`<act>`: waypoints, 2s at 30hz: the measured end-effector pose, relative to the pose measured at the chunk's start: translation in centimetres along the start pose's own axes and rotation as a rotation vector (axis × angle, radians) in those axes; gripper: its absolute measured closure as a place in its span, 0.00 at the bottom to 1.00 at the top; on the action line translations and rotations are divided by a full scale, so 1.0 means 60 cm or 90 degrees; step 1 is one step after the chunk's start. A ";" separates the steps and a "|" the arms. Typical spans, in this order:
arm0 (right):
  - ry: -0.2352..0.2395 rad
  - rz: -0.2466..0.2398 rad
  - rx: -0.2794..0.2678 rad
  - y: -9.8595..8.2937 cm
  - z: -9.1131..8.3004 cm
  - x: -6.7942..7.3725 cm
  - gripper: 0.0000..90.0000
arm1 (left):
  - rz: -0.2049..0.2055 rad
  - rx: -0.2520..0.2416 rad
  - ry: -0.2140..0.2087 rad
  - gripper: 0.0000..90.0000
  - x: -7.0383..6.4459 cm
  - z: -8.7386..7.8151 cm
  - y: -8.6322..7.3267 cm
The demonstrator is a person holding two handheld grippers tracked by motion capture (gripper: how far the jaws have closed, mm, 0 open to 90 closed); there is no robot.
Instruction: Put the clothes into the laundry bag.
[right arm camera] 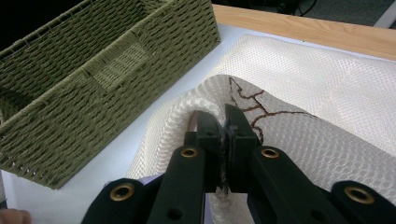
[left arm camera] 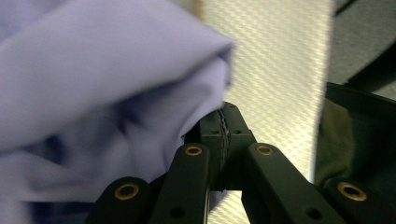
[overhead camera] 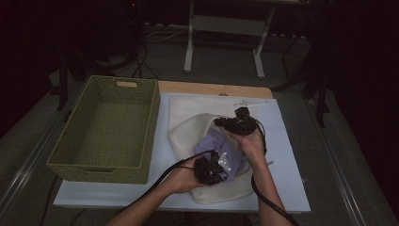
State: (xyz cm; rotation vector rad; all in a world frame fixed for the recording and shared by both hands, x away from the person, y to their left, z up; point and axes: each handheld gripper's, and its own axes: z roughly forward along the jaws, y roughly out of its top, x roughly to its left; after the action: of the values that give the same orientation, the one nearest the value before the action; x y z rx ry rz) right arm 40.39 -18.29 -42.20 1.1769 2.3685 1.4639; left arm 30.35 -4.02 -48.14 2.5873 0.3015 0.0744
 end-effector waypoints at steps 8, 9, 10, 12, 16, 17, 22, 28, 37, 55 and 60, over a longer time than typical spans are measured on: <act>-0.001 0.000 0.000 0.000 0.001 0.002 0.96 | -0.052 0.029 0.057 1.00 0.035 0.026 0.006; -0.001 -0.001 0.000 0.000 0.001 0.002 0.96 | -0.053 0.034 0.064 1.00 0.039 0.028 0.006; -0.002 -0.001 0.000 0.000 0.000 0.002 0.96 | -0.059 0.035 0.070 1.00 0.043 0.030 0.005; -0.002 -0.001 0.000 0.000 0.000 0.002 0.96 | -0.072 0.035 0.081 1.00 0.050 0.031 0.005; -0.002 0.000 -0.002 -0.001 0.000 0.001 0.96 | -0.108 0.028 0.107 1.00 0.067 0.030 0.004; -0.002 0.001 -0.002 -0.001 0.000 0.000 0.96 | -0.120 0.022 0.104 1.00 0.070 0.030 0.003; -0.001 0.002 -0.001 -0.002 -0.001 -0.002 0.96 | -0.108 -0.010 0.066 0.99 0.059 0.007 0.002; -0.002 0.004 -0.001 -0.005 -0.003 -0.005 0.96 | -0.104 -0.040 0.051 1.00 0.050 -0.051 -0.011; -0.002 0.006 0.000 -0.005 0.000 -0.004 0.96 | -0.185 -0.050 0.135 1.00 0.067 -0.112 -0.053; -0.001 0.002 0.001 -0.004 0.001 -0.001 0.96 | -0.255 -0.057 0.194 0.98 0.102 -0.114 -0.068; 0.000 0.000 0.002 -0.003 0.002 0.001 0.96 | -0.243 -0.050 0.155 0.97 0.105 -0.082 -0.055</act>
State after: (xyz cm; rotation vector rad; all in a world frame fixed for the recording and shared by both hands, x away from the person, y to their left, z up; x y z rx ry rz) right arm 40.32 -18.21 -42.40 1.1781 2.3712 1.4614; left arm 35.28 2.64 -45.62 2.3985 0.8562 0.2586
